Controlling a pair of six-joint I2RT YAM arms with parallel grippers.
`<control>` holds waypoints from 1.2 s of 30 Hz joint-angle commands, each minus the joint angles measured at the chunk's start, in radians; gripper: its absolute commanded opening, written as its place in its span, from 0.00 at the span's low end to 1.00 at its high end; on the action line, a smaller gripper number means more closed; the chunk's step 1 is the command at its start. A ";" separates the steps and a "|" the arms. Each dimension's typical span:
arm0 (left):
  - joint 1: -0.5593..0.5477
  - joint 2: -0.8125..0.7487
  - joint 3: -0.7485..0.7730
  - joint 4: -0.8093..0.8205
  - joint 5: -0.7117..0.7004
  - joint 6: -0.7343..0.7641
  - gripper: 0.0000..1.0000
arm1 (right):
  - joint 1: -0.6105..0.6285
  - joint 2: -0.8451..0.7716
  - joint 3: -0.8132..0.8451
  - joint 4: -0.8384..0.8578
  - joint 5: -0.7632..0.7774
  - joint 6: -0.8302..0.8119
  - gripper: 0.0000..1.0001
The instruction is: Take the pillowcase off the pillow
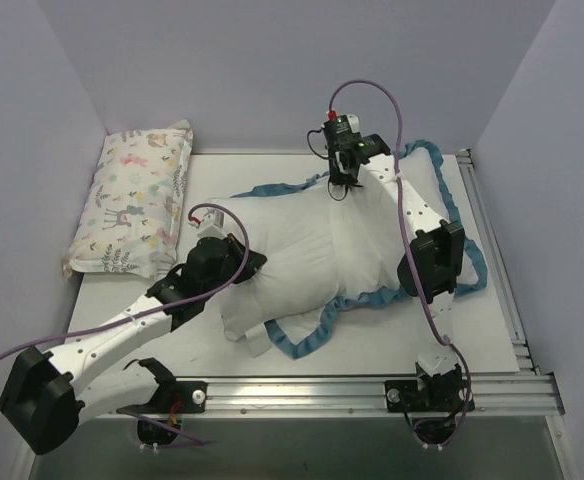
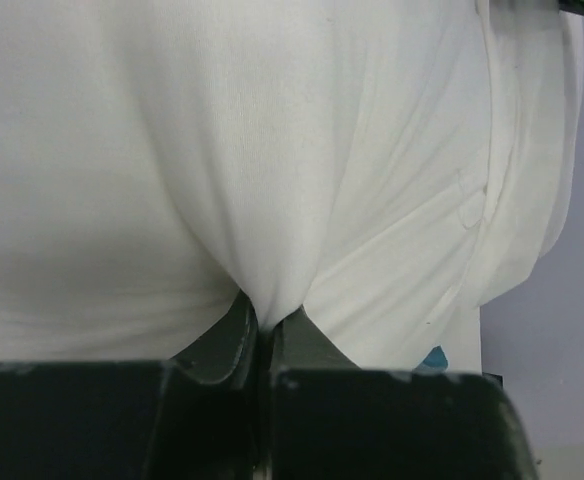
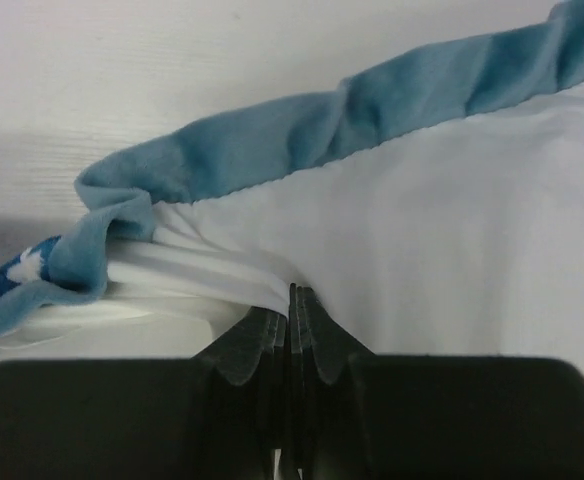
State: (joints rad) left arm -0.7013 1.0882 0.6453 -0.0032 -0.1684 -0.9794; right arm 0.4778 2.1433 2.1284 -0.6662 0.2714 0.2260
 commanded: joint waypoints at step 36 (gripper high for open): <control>0.329 0.145 0.372 -0.314 0.047 0.203 0.00 | 0.290 -0.902 -0.965 0.174 0.072 0.205 0.90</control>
State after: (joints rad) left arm -0.3843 1.2236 0.9535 -0.3523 -0.0914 -0.7994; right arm 0.7155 1.1923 1.2564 -0.5549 0.2562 0.3782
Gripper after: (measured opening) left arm 0.043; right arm 0.891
